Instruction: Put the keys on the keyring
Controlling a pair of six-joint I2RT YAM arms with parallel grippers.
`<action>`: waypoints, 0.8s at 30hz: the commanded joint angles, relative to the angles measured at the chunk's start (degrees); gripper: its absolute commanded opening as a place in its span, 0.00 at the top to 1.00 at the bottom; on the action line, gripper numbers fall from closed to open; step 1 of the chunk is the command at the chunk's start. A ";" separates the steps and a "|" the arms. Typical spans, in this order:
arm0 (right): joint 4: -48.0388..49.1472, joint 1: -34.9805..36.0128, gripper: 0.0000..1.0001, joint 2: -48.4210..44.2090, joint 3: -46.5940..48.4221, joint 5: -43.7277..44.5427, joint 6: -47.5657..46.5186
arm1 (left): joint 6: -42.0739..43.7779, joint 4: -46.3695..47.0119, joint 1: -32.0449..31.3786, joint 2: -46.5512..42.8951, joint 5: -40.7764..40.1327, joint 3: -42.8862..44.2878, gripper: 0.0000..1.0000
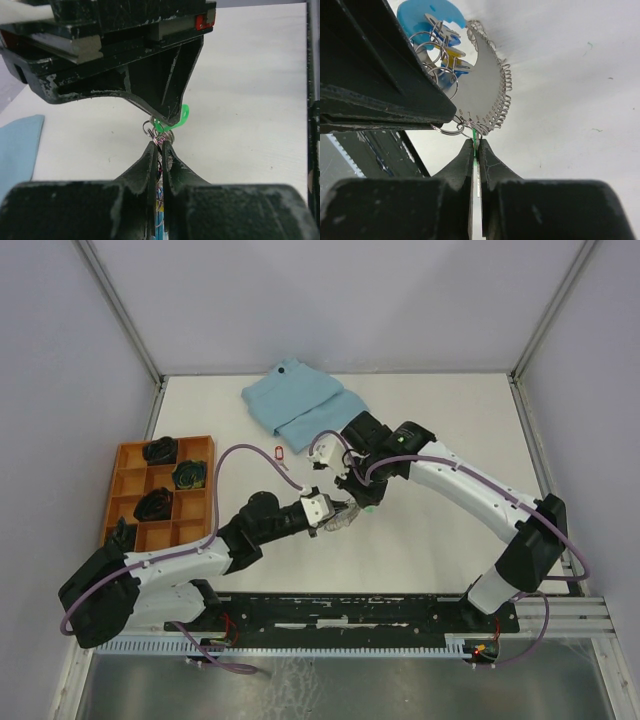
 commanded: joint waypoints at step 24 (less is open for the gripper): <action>29.65 -3.84 0.00 -39.28 -29.24 38.23 19.06 | 0.39 -1.60 -0.26 12.08 -5.95 6.10 0.59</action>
